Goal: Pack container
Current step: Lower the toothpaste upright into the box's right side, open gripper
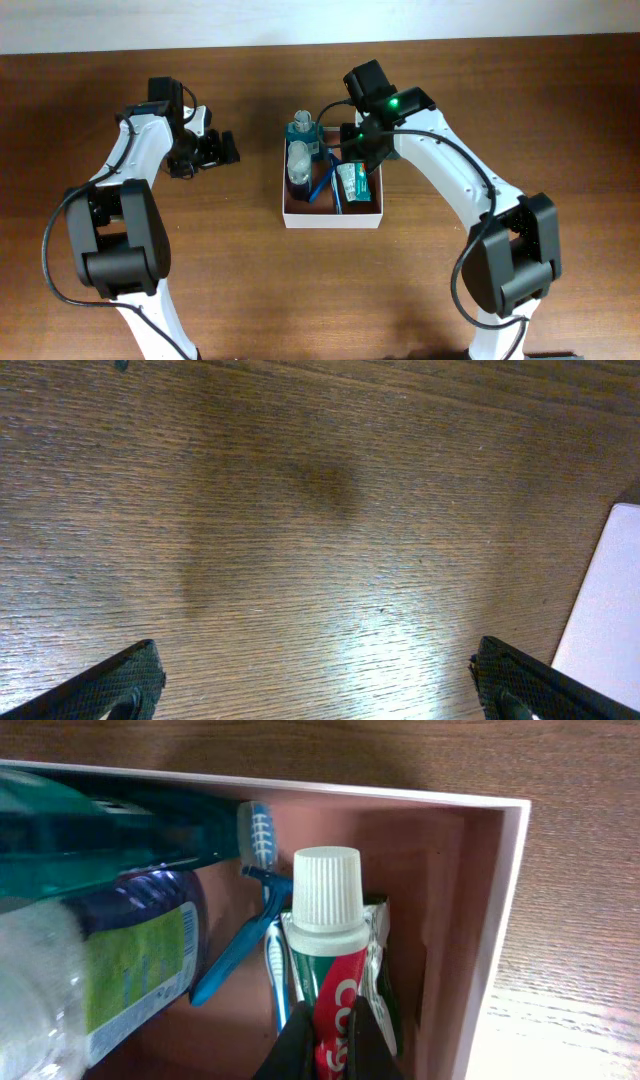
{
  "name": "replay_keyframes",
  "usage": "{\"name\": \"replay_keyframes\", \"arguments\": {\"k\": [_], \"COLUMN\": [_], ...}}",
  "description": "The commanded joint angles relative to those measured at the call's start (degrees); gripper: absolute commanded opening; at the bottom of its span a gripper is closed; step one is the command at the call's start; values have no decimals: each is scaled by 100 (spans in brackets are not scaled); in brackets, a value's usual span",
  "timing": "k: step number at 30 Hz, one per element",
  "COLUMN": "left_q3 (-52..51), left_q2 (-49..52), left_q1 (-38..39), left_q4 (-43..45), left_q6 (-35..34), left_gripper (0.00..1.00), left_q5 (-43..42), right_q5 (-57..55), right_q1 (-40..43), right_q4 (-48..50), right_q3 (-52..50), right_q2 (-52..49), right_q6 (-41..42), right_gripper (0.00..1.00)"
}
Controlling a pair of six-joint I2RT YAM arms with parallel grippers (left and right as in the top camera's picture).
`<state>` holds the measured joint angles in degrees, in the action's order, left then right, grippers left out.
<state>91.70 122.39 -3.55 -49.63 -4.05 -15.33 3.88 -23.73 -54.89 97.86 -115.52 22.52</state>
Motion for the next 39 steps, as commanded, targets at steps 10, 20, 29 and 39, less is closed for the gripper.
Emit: {"name": "replay_keyframes", "arguments": {"k": [10, 20, 29, 39], "left_q3": [-15, -15, -15, -15], "left_q2": [-24, -24, -24, -24], "left_q1": [-11, -9, -11, -11], "left_q4": [11, 11, 11, 11], "left_q6": [68, 68, 68, 68], "left_gripper": [99, 99, 99, 100], "left_q5": [17, 17, 17, 17], "right_q5": [-116, -116, -76, -55], "right_q1": [-66, -63, -63, -57], "right_q4": [138, 138, 129, 107], "right_q3": [-59, -59, -46, 175], "right_q2": [-562, -763, -739, 142], "right_q6": [50, 50, 46, -127], "right_gripper": [4, 4, 18, 43]}}
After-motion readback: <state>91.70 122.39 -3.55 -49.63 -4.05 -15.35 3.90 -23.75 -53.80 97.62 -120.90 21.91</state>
